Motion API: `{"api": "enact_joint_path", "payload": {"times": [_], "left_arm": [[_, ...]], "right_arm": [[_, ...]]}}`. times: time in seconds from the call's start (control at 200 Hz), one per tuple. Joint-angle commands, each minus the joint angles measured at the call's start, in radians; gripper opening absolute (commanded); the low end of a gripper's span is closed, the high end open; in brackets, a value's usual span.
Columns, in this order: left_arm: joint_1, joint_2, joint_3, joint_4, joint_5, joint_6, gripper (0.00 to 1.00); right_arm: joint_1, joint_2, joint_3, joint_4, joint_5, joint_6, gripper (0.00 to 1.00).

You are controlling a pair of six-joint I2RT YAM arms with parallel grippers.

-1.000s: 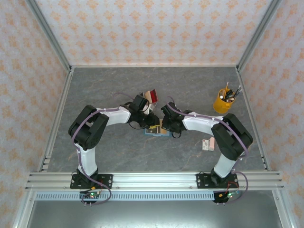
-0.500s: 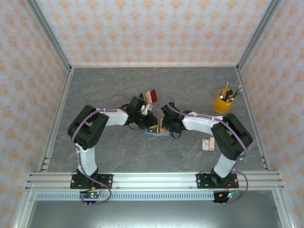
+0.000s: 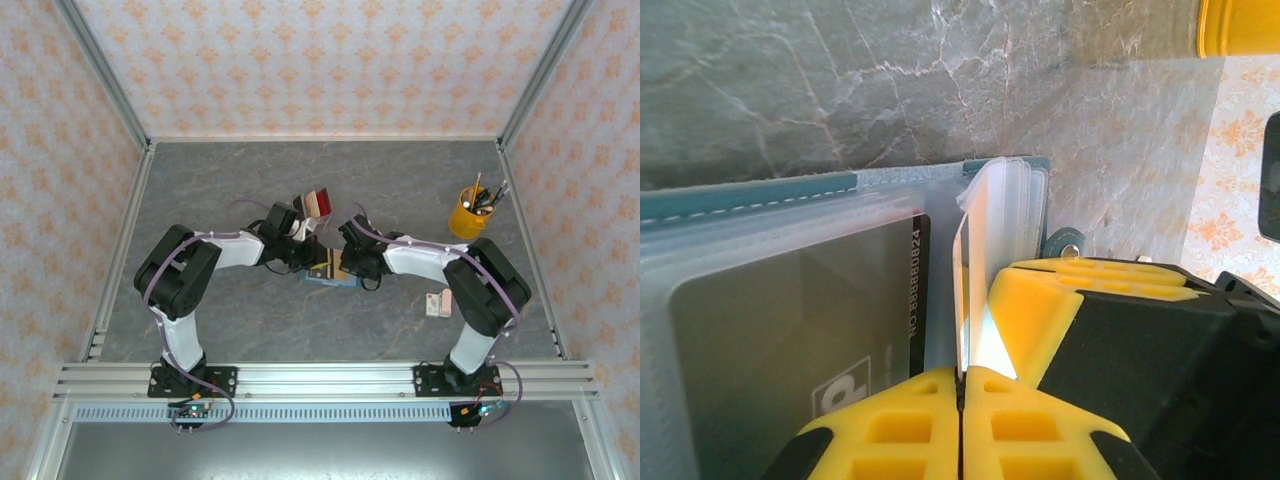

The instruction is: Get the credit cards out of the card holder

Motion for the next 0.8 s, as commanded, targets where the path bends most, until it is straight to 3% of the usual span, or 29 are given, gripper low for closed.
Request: {"api": "enact_joint_path", "payload": {"times": [0.0, 0.3, 0.44, 0.601, 0.796], "left_arm": [[0.018, -0.057, -0.013, -0.021, 0.026, 0.048, 0.06], [0.107, -0.191, -0.025, -0.206, -0.036, 0.170, 0.00], [0.157, -0.266, -0.036, -0.238, -0.018, 0.178, 0.00], [0.200, -0.362, -0.058, -0.155, 0.026, 0.078, 0.00], [0.209, -0.429, -0.043, 0.000, 0.050, -0.141, 0.00]], "right_arm": [[-0.005, 0.059, -0.024, -0.094, 0.045, 0.010, 0.14], [-0.005, -0.041, -0.033, 0.014, -0.036, -0.064, 0.15], [-0.005, -0.140, -0.027, 0.061, -0.099, -0.120, 0.23], [-0.024, -0.257, -0.026, 0.147, -0.212, -0.117, 0.38], [-0.094, -0.282, -0.029, 0.359, -0.417, 0.044, 0.58]]}}
